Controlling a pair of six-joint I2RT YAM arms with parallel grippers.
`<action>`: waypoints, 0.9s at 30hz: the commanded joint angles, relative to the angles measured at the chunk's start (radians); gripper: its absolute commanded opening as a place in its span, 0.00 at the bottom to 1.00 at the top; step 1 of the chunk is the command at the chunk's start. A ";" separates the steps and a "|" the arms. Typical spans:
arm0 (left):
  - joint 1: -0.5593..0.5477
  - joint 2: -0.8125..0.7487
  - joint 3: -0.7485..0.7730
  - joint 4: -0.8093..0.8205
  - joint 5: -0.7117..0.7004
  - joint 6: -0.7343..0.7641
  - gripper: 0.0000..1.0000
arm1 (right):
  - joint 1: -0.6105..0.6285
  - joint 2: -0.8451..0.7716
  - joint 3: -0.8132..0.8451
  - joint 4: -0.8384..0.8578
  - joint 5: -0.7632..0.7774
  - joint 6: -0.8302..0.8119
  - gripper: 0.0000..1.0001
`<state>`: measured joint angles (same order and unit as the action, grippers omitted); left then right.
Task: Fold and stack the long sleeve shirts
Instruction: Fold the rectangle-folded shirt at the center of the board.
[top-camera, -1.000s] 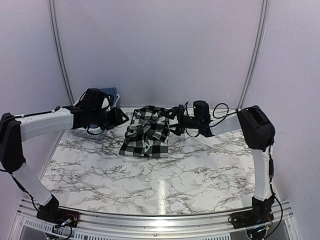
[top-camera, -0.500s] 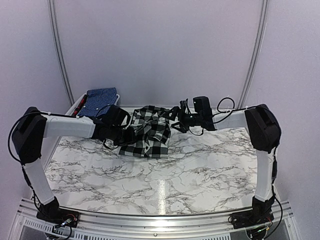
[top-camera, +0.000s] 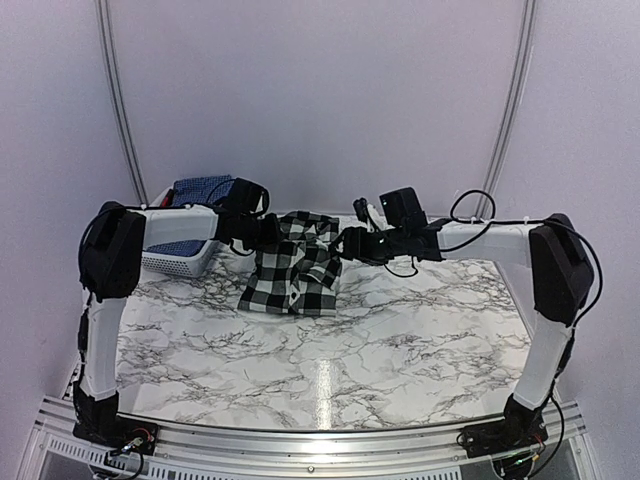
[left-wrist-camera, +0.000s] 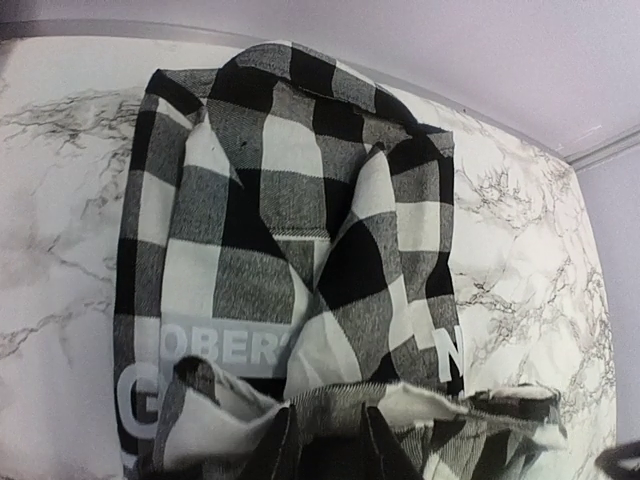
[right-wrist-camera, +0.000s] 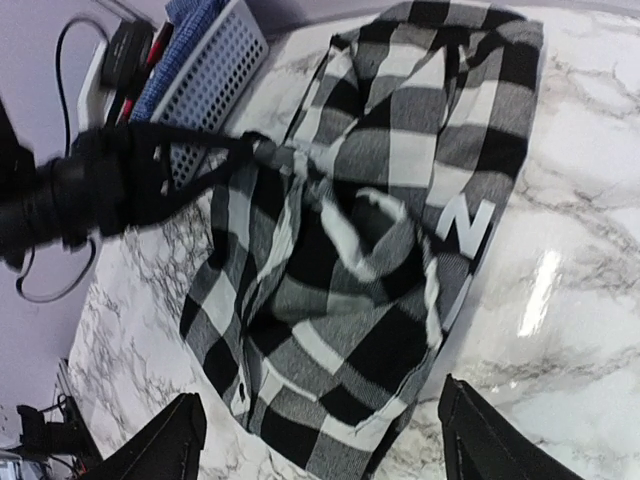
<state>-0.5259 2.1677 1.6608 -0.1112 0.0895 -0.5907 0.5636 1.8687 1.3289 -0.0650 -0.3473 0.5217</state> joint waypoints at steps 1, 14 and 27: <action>0.001 0.084 0.152 -0.092 0.065 0.065 0.22 | 0.064 -0.008 -0.047 -0.099 0.123 -0.102 0.65; -0.003 -0.189 -0.047 -0.085 0.016 0.052 0.23 | 0.201 0.109 0.007 -0.100 0.226 -0.085 0.46; -0.021 -0.300 -0.298 0.004 0.032 0.019 0.23 | 0.234 0.144 0.078 -0.127 0.400 0.004 0.29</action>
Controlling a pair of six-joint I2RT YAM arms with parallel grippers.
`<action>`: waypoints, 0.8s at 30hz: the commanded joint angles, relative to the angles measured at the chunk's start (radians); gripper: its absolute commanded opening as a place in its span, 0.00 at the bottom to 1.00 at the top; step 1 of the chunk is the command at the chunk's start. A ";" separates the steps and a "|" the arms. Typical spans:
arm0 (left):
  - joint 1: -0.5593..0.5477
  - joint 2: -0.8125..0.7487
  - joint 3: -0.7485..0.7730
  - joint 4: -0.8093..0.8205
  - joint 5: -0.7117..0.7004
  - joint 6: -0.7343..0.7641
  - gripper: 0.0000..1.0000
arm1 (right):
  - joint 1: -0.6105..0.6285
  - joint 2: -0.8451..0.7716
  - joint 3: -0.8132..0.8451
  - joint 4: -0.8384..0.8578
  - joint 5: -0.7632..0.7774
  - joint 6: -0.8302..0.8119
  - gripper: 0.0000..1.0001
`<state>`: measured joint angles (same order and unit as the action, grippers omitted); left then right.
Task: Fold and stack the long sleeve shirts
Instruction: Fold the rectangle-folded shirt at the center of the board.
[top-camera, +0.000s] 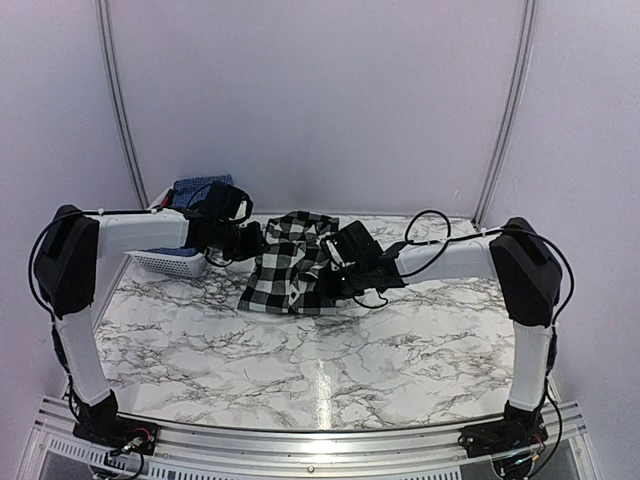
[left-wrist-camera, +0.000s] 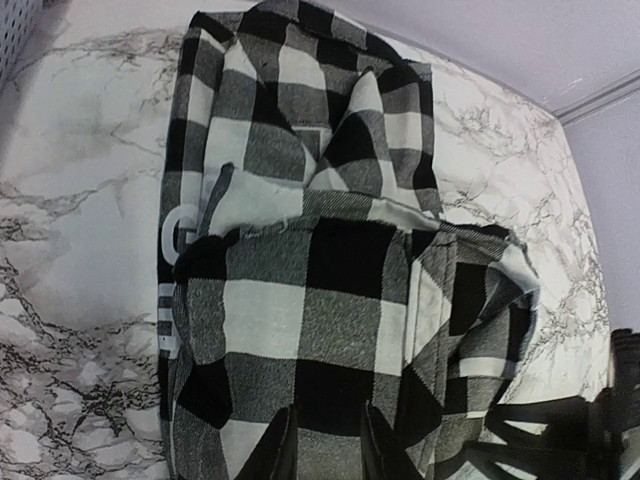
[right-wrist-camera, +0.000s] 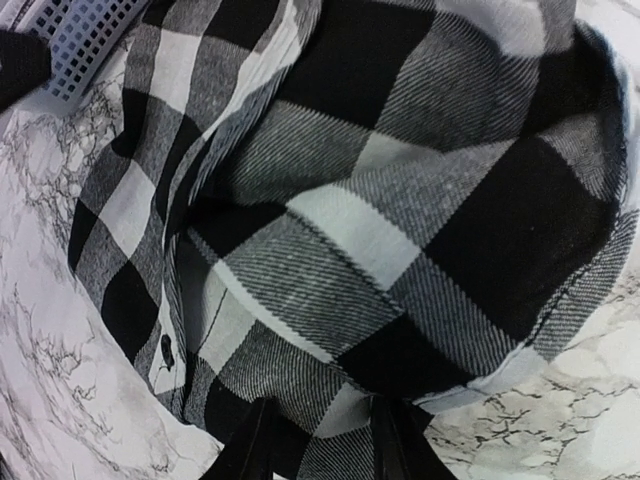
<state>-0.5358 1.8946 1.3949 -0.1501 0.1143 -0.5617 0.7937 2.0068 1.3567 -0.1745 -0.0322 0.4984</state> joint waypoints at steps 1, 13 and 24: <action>-0.018 -0.025 -0.036 0.046 0.012 -0.010 0.23 | 0.004 0.002 0.051 -0.025 0.085 0.027 0.30; -0.072 0.008 -0.029 0.064 0.035 -0.016 0.22 | -0.019 0.106 0.232 -0.129 0.154 -0.026 0.61; -0.091 0.006 -0.043 0.073 0.043 -0.028 0.22 | -0.086 0.253 0.491 -0.195 0.160 -0.091 0.72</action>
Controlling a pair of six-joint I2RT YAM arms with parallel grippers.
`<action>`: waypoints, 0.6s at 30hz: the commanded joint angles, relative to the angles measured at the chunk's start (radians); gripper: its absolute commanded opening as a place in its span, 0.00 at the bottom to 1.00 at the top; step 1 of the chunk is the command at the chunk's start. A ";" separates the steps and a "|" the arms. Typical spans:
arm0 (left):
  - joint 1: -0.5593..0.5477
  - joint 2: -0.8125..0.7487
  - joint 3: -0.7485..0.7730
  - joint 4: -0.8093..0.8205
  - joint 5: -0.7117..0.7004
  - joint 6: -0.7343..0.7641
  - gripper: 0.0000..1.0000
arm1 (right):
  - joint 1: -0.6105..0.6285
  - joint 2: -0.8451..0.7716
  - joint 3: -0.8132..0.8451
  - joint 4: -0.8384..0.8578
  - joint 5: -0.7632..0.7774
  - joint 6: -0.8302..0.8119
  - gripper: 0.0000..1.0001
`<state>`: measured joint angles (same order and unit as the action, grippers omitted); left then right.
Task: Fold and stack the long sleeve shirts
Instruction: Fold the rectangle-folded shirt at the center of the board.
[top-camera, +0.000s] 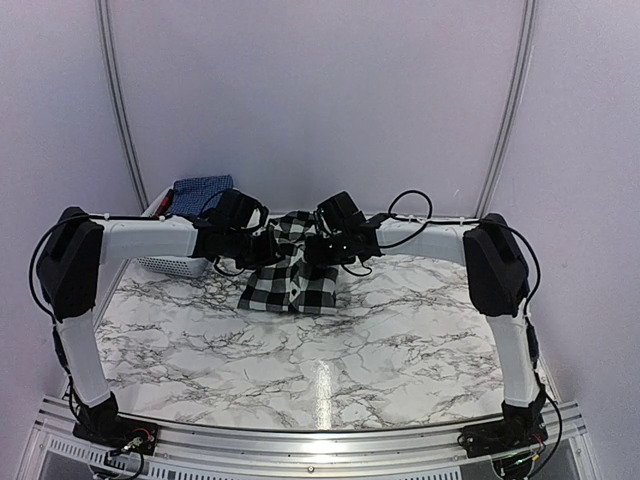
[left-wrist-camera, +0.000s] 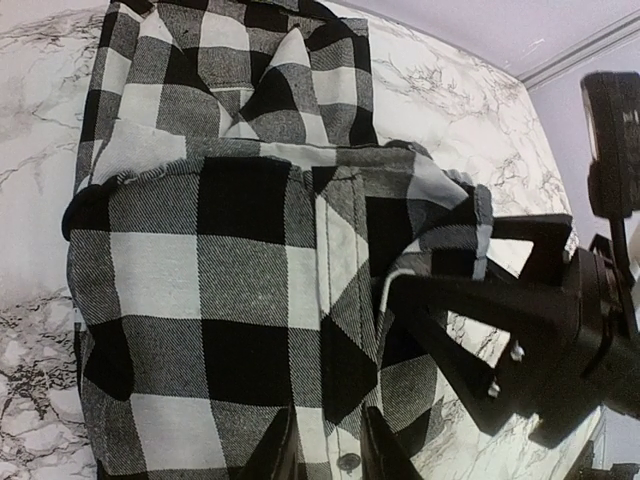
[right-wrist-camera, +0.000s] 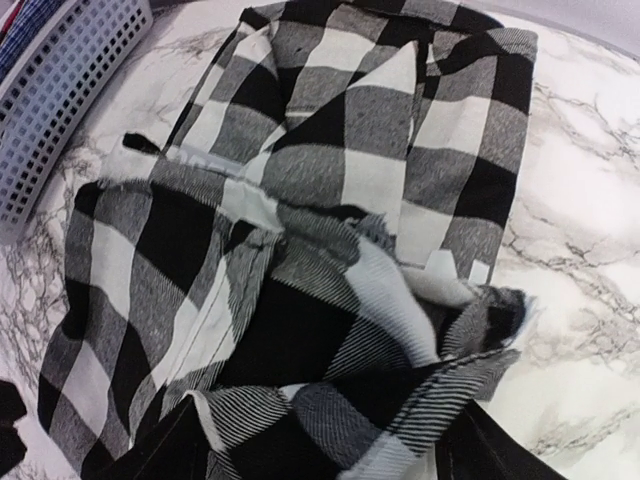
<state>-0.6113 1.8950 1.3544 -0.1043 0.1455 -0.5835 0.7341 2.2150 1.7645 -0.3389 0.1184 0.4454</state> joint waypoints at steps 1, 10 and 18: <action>-0.018 0.008 -0.005 0.030 0.014 -0.008 0.22 | -0.029 0.054 0.095 -0.023 -0.001 -0.044 0.73; -0.044 0.071 -0.016 0.090 0.057 -0.036 0.22 | -0.033 0.084 0.205 -0.048 -0.043 -0.091 0.83; -0.042 0.175 0.006 0.171 0.052 -0.069 0.22 | -0.032 -0.063 0.125 -0.042 -0.072 -0.114 0.94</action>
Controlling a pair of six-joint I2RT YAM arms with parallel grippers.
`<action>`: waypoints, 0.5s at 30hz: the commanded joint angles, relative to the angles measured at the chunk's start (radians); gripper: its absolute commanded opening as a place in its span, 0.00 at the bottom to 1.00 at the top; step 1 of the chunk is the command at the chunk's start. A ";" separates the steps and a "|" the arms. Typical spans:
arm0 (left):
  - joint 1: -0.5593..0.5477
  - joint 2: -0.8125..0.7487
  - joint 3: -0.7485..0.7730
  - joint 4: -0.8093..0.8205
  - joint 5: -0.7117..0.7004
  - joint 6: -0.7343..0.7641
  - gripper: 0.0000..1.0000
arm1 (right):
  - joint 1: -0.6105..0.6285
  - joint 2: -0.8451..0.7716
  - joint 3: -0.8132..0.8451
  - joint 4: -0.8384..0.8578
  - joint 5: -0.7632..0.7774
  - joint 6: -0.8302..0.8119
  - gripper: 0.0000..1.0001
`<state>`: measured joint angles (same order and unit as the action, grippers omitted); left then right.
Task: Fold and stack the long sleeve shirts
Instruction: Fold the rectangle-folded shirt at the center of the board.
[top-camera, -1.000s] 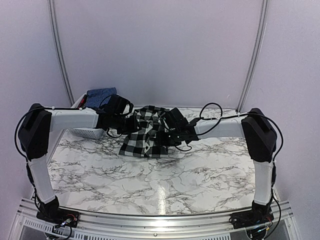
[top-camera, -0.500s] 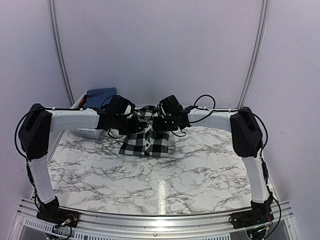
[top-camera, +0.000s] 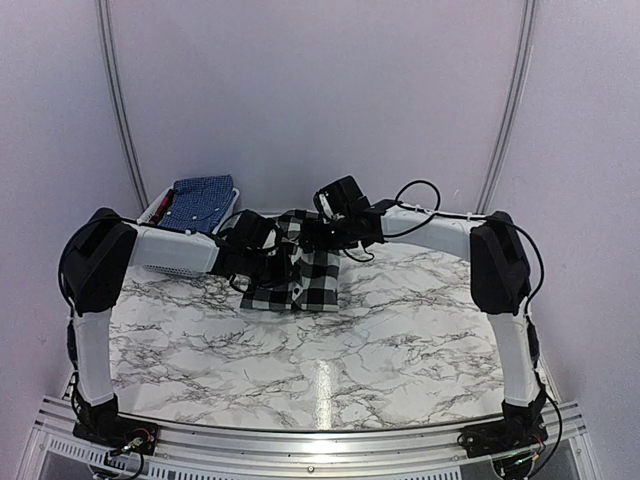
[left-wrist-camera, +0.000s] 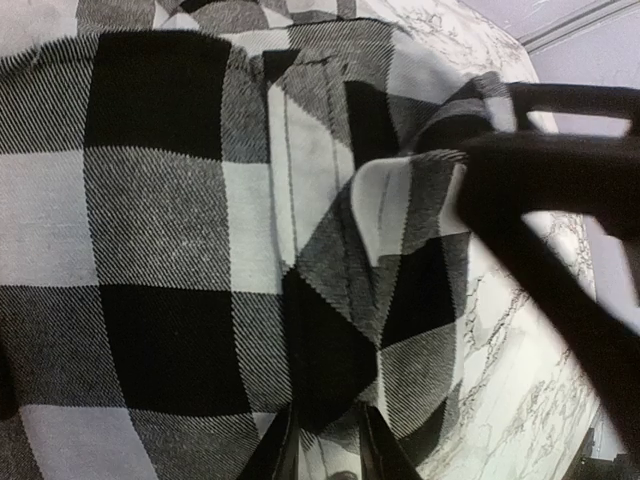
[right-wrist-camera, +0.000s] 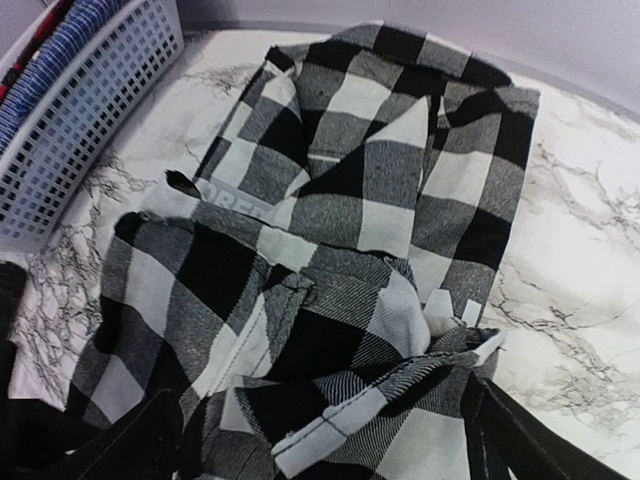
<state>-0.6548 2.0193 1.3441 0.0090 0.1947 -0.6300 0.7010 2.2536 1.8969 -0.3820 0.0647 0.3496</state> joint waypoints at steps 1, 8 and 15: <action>0.002 0.069 0.029 0.061 0.002 -0.027 0.22 | 0.004 -0.109 -0.015 -0.001 -0.022 -0.018 0.94; 0.004 0.088 0.066 0.066 0.000 -0.044 0.21 | 0.032 -0.171 -0.161 0.038 -0.014 0.005 0.80; 0.008 -0.009 0.012 0.053 -0.014 -0.036 0.22 | 0.034 -0.222 -0.321 0.120 -0.020 0.033 0.39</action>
<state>-0.6537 2.0926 1.3796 0.0460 0.1925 -0.6689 0.7303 2.0628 1.6112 -0.3187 0.0494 0.3676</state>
